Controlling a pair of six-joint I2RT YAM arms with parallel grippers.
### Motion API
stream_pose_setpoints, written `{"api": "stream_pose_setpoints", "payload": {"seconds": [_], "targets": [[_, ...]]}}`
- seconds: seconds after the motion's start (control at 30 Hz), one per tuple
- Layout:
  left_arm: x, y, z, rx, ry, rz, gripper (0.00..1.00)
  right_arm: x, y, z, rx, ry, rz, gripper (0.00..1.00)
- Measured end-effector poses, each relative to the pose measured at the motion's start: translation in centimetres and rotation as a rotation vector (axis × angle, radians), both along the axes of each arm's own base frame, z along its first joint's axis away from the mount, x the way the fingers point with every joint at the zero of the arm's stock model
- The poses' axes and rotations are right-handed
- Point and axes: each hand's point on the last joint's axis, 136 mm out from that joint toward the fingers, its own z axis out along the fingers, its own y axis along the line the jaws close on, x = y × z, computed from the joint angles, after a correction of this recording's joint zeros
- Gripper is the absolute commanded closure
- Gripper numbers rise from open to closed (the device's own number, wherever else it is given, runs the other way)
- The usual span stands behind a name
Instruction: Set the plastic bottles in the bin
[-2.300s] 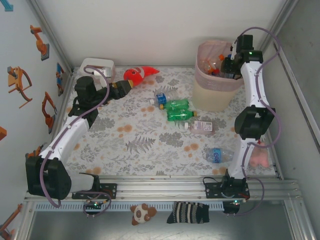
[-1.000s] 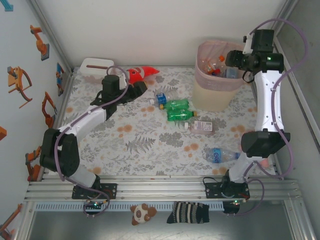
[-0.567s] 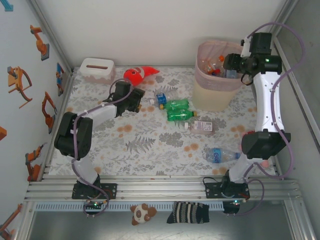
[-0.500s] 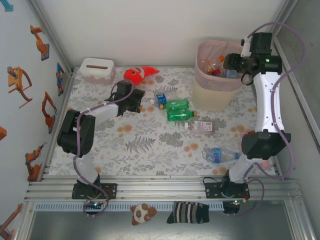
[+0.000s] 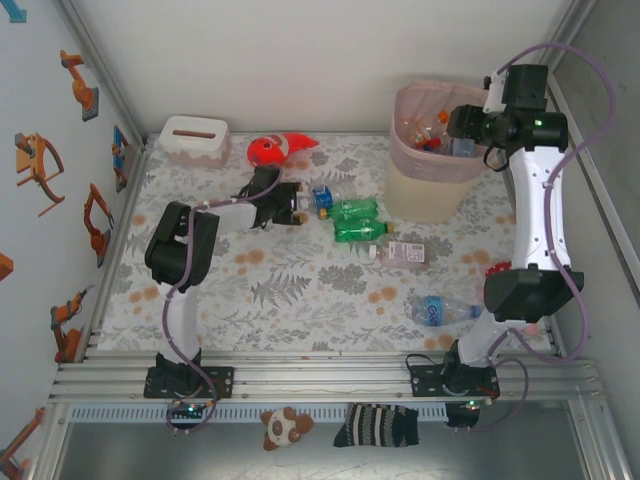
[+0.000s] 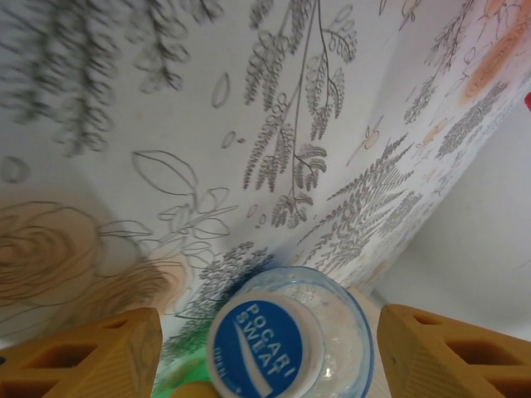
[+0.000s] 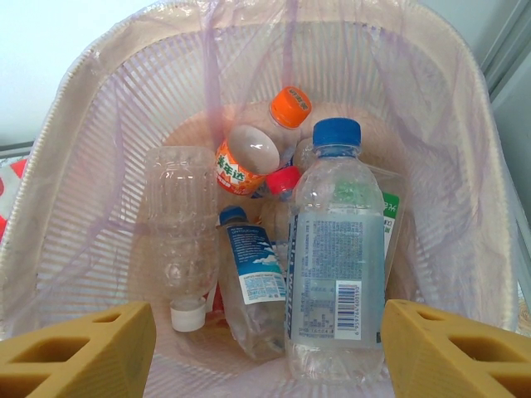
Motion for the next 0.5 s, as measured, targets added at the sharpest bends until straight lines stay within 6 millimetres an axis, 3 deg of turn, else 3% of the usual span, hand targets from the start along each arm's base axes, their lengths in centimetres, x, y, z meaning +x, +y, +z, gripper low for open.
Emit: {"api": "stream_pose_setpoints", "payload": {"seconds": [0.2, 0.5], "targets": [[0.9, -0.6, 0.2, -0.034, 0.002, 0.02, 0.43, -0.5, 0.0, 0.6, -0.003, -0.013, 0.002, 0.29], [0.8, -0.8, -0.4, -0.043, 0.025, 0.035, 0.53, -1.2, 0.0, 1.0, -0.006, -0.023, 0.004, 0.29]]}}
